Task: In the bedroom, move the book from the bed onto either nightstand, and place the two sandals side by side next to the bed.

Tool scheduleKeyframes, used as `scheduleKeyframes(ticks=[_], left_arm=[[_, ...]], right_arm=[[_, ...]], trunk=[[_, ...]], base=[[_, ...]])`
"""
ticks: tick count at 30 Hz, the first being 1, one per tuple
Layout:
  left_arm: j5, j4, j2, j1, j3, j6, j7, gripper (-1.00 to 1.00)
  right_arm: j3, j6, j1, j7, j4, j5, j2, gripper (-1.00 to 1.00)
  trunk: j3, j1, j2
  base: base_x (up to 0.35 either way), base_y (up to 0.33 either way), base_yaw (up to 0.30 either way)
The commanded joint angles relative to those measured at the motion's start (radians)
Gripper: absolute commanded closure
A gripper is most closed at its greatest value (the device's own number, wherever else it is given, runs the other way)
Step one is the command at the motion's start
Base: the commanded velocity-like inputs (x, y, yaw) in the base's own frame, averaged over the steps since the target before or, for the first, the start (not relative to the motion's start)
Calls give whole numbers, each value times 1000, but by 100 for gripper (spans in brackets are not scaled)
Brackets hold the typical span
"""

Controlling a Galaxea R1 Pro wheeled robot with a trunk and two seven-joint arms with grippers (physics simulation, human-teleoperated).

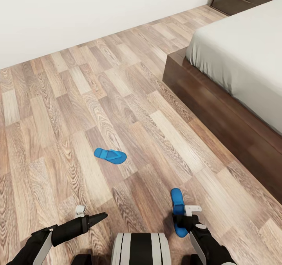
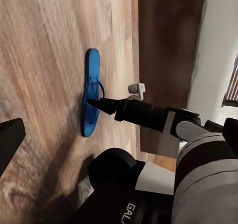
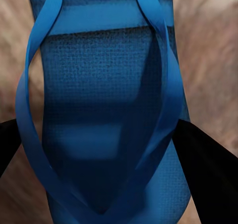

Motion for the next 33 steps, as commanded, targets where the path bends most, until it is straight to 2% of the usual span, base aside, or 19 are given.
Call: scheduleKeyframes(ticks=[1, 10, 14, 29, 33], left_arm=[[3, 0, 0, 0, 0, 10, -3, -100], [3, 0, 0, 0, 0, 10, -2, -100], [3, 0, 0, 0, 0, 11, -2, -100], [3, 0, 0, 0, -1, 11, -2, -100], [3, 0, 0, 0, -1, 11, -1, -100]], right_arm=[[-2, 6, 0, -2, -2, -1, 0, 100], [-2, 6, 0, -2, -2, -1, 0, 100], [-2, 6, 0, -2, -3, -1, 0, 100], [-1, 6, 0, -2, -3, -1, 0, 100], [-1, 6, 0, -2, -2, -1, 0, 100]], trunk=[[-1, 0, 0], [-1, 0, 0], [-16, 2, -1], [-16, 2, -1], [-31, 3, -2]], base=[[0, 0, 0], [0, 0, 0], [0, 0, 0], [0, 0, 0], [0, 0, 0]])
